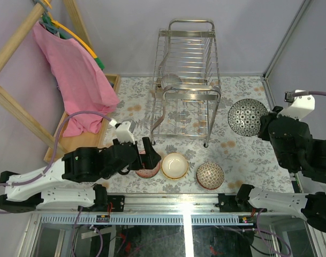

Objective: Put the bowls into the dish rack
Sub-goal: Place the bowl in the dish rack.

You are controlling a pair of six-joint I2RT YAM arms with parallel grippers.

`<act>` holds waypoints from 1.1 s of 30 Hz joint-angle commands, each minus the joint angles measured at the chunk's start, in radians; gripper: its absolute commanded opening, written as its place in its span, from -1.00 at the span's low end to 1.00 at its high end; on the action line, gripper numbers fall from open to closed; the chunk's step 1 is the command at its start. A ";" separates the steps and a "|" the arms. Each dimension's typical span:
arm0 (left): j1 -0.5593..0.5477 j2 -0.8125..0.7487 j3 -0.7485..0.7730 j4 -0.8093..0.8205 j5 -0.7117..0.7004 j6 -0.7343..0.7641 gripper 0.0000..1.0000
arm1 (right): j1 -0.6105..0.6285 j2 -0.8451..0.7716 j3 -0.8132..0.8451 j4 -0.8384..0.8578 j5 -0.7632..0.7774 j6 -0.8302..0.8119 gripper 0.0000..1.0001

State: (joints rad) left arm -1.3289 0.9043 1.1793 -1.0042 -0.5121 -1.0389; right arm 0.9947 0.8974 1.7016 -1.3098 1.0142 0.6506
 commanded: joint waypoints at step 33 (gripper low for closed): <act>-0.005 -0.212 -0.084 0.009 -0.055 0.093 0.99 | -1.053 0.360 -0.468 0.803 -0.901 -0.226 -1.00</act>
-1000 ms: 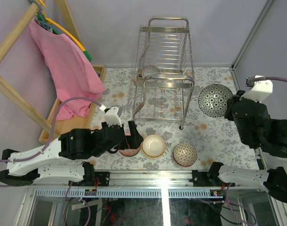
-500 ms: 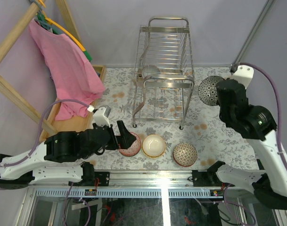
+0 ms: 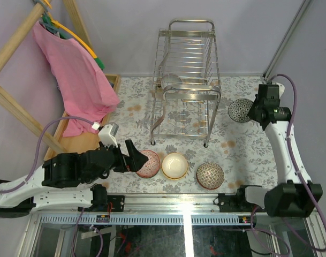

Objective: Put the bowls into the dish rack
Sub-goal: Place the bowl in the dish rack.

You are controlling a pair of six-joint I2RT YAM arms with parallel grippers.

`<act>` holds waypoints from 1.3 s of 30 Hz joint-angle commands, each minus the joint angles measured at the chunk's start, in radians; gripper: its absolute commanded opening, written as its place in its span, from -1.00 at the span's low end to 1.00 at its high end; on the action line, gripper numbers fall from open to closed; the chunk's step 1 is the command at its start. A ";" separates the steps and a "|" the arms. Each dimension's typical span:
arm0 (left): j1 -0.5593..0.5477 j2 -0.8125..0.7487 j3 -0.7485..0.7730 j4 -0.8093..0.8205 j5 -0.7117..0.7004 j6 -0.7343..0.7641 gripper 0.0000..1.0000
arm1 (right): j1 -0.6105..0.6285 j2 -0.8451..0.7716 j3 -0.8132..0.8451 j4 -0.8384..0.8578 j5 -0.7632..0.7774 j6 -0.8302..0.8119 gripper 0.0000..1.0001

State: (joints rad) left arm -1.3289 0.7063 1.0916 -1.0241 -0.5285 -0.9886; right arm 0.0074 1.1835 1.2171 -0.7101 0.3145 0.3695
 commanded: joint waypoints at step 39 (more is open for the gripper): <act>-0.006 -0.161 -0.196 0.152 -0.060 0.082 0.99 | 0.112 0.791 0.362 0.967 -0.345 -0.108 -1.00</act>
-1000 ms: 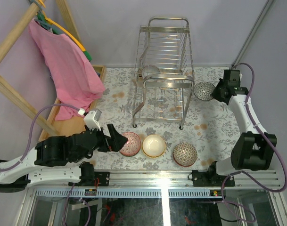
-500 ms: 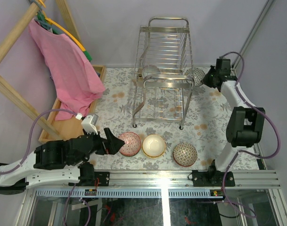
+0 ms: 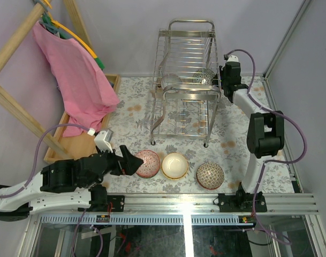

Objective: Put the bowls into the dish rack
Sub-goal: Place the bowl in the dish rack.

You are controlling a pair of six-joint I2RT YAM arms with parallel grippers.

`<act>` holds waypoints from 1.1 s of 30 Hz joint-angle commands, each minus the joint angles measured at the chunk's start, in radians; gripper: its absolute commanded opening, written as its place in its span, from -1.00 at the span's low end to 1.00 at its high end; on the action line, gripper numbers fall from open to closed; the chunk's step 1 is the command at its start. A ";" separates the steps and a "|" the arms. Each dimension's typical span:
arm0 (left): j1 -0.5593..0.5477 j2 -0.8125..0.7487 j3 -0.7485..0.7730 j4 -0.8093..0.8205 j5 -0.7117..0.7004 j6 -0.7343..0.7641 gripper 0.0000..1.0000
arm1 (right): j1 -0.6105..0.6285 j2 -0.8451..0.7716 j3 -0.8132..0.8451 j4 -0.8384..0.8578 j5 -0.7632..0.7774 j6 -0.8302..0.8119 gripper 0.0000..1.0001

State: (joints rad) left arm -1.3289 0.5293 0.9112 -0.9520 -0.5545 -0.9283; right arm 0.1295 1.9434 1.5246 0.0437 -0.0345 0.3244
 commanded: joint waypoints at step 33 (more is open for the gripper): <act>-0.005 0.023 -0.077 0.151 -0.064 0.044 0.99 | 0.088 0.228 -0.200 1.230 -0.068 -0.520 -1.00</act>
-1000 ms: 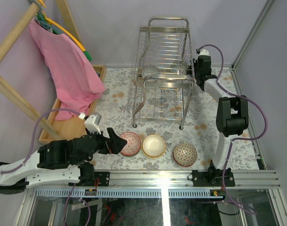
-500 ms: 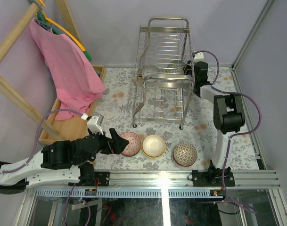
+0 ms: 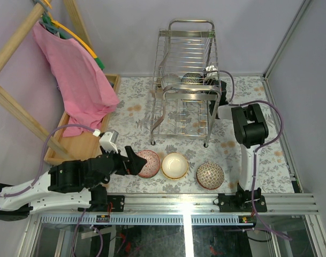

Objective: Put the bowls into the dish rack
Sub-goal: Place the bowl in the dish rack.

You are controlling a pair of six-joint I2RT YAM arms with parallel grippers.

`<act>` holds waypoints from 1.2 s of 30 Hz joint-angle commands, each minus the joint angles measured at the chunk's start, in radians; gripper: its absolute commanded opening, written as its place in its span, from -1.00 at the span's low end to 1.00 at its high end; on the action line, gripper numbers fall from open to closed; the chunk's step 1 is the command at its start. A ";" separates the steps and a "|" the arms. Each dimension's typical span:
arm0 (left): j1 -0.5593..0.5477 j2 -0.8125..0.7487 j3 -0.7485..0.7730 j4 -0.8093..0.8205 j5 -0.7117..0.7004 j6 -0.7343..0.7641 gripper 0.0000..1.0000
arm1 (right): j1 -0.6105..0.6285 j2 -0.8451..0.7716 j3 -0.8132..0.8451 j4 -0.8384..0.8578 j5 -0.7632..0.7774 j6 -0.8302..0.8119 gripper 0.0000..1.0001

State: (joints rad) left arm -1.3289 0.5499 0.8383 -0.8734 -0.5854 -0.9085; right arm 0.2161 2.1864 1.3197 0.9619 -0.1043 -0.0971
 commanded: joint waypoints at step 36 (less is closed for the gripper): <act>-0.005 0.013 -0.016 0.085 -0.069 0.054 0.99 | 0.051 0.109 -0.102 0.569 0.058 -0.459 -1.00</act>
State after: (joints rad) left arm -1.3289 0.5816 0.8310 -0.8364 -0.6159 -0.8692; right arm 0.2577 2.3367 1.2453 1.4303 -0.0719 -0.5293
